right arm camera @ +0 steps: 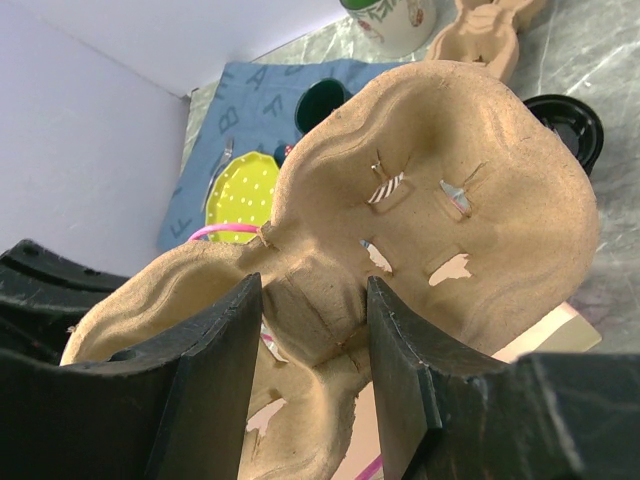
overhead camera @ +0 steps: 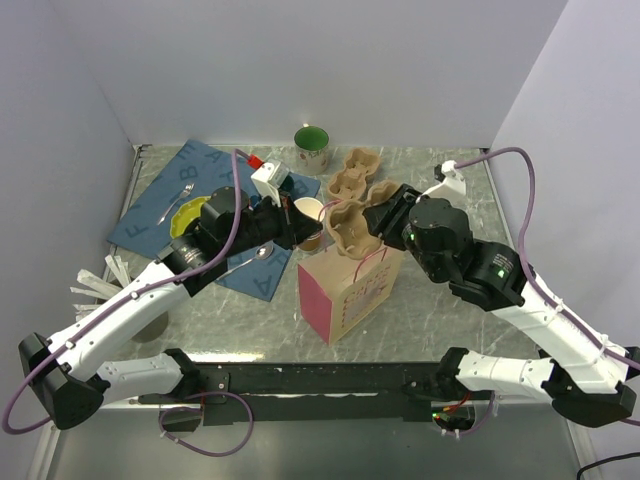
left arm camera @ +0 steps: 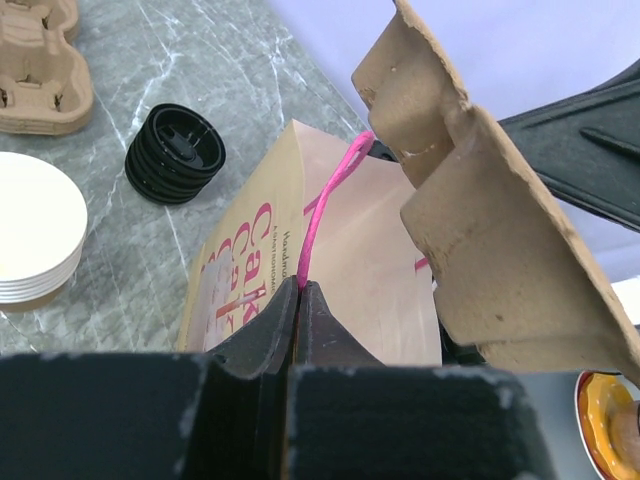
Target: Pack the takeout coffee
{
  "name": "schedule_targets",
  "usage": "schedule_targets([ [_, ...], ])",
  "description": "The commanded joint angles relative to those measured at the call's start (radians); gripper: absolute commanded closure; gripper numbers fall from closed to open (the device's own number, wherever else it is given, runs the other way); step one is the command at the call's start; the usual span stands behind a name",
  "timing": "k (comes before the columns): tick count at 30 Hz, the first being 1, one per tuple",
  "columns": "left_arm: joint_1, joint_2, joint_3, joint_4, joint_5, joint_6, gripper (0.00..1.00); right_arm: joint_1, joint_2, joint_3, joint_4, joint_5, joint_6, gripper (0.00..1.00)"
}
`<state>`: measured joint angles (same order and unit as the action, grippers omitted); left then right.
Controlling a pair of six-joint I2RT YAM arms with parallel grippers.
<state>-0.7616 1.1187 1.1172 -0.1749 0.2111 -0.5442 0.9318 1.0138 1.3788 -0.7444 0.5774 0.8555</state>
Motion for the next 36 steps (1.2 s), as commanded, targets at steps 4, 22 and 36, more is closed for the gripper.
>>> schedule_targets([
  [4, 0.002, 0.015, 0.046, -0.020, -0.012, -0.022, 0.99, 0.044, -0.017, 0.014, 0.019, -0.010, -0.012, 0.63],
  [22, 0.004, -0.002, 0.033, -0.021, -0.010, -0.019, 0.99, 0.071, -0.024, -0.009, -0.044, -0.018, 0.028, 0.62],
  [36, 0.004, 0.004, 0.041, -0.024, -0.007, -0.013, 0.99, -0.066, -0.001, 0.120, -0.184, -0.135, -0.400, 0.38],
])
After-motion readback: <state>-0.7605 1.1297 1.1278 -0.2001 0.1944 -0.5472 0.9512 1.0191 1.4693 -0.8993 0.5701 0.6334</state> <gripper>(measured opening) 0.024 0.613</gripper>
